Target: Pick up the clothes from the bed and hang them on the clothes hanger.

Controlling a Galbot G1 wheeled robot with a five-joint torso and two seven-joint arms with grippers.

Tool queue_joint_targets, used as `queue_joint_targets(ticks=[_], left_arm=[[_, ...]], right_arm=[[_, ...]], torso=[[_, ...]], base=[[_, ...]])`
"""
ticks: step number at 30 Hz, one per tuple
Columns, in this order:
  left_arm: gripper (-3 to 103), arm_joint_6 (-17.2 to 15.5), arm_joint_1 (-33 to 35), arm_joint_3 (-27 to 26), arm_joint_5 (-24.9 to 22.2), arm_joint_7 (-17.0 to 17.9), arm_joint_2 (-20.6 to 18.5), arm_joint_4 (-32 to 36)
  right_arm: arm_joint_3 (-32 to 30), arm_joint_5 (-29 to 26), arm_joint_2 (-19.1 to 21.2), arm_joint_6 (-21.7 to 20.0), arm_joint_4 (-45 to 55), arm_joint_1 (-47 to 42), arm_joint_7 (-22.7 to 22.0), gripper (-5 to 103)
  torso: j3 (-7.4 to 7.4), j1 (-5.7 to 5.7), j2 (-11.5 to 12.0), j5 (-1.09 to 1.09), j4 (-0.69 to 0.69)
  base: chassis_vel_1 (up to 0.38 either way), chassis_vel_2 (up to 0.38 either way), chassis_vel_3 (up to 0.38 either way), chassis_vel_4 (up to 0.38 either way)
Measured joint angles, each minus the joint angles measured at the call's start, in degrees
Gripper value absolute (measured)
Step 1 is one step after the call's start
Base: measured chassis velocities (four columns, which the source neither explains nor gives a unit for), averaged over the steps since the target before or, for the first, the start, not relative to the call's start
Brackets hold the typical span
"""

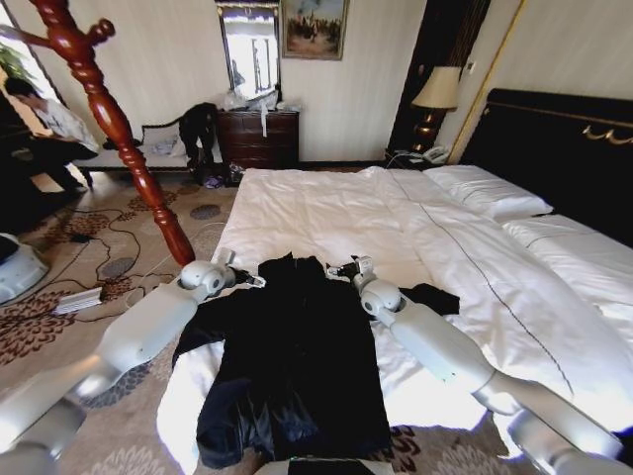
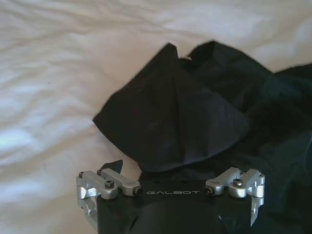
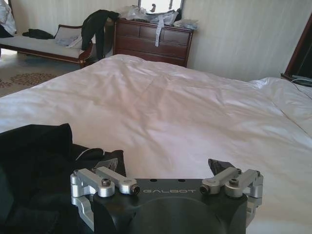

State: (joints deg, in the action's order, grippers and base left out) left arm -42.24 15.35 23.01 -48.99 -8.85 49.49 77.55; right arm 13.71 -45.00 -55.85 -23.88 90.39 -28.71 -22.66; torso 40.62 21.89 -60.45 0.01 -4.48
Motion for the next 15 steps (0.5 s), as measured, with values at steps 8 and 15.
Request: queue_joint_targets(ticks=[8,15], left_arm=[[100,0.0,-3.7,7.7,2.3,-2.6,2.4,-4.3],[100,0.1,-4.4,9.2,4.7,-2.8,6.4,-9.6]], right_arm=[[-2.1,0.8,-0.1,0.1,0.5,-1.3,0.1,100],[-3.5,1.3,0.6,0.1,2.0,-3.0,0.3,100]], torso=[[0.00,0.00,0.0,0.00,0.04],[-0.01,-0.02,0.0,0.00,0.03]], base=[[0.000,0.000,0.000,0.000],[0.000,0.000,0.000,0.000]])
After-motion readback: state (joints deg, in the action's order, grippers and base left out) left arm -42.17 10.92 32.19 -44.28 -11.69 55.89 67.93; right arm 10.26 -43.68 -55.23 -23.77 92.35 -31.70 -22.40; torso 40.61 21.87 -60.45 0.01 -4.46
